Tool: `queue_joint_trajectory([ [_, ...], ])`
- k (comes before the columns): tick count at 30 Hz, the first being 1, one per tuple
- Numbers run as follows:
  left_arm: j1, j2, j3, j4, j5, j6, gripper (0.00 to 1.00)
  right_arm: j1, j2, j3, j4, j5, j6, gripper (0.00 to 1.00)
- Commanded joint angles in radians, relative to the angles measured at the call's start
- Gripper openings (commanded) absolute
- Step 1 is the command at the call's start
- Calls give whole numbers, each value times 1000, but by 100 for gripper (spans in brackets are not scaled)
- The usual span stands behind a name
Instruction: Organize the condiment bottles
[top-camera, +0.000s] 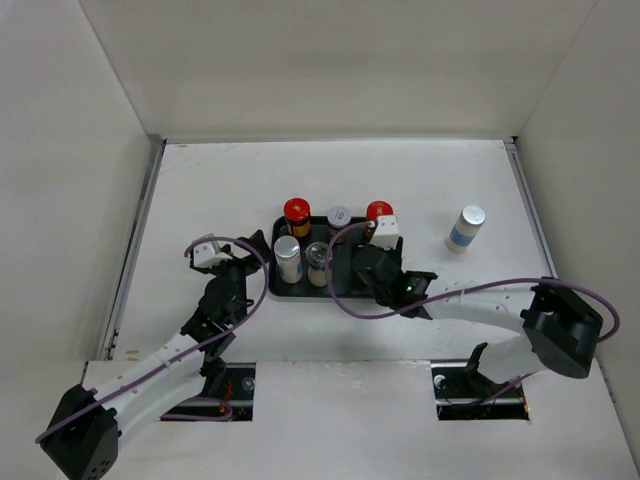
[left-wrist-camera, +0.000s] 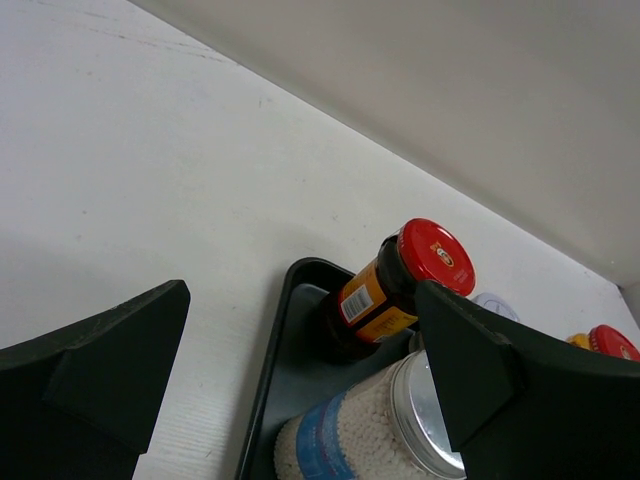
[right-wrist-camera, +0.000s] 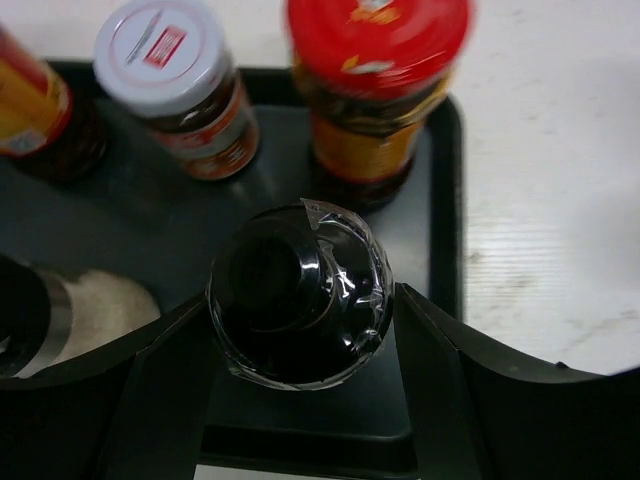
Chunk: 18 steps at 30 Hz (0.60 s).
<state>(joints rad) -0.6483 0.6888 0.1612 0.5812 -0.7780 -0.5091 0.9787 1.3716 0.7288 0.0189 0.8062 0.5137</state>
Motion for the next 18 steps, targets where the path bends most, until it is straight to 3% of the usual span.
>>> queue_joint_trajectory([
  [1, 6, -23, -11, 54, 8, -12, 100, 30, 32, 72, 134, -4, 19, 54],
  [10, 11, -14, -8, 48, 9, -12, 100, 85, 119, 96, 158, -56, 62, 59],
  [14, 8, -17, -11, 57, 14, -12, 100, 88, 80, 84, 138, -16, 68, 89],
  [18, 2, -24, -8, 48, 20, -14, 100, 71, -5, 77, 69, 4, 52, 98],
])
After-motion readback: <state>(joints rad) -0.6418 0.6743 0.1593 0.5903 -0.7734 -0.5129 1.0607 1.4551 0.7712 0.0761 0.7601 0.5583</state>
